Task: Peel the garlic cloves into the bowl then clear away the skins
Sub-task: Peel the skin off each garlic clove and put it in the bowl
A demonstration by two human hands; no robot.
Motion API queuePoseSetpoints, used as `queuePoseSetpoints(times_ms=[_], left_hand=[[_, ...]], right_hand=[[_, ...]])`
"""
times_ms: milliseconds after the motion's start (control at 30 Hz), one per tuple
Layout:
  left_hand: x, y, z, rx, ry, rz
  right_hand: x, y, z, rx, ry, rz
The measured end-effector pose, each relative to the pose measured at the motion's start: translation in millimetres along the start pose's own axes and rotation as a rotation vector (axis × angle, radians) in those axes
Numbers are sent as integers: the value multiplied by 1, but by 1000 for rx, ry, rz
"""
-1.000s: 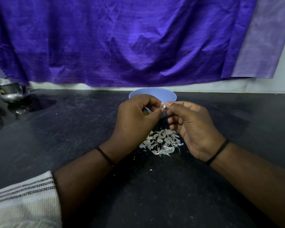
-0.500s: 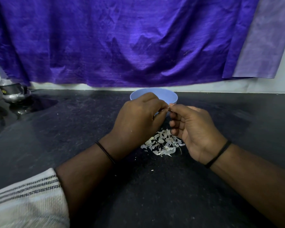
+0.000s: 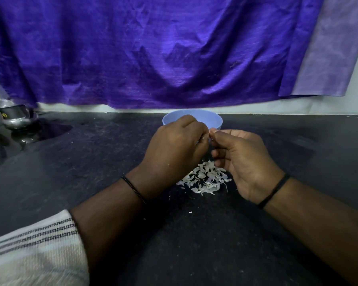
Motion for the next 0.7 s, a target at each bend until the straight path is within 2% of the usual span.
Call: queuePoseSetpoints(times_ms=[400, 700], left_hand=[[-2, 4, 9, 33, 2, 103], [-5, -2, -1, 0, 156, 88]], right_hand=[[-3, 0, -7, 10, 80, 40], [1, 2, -4, 0, 112, 51]])
Point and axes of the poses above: each hand's wrist, its own x-axis towards the middle knuckle, its own y-axis out of the back of the hand, z = x × y, the point moved 8 cm from there along x, towards the middle knuckle, and after that the axes turned 13 degrees about z, right-handed, at the moved point
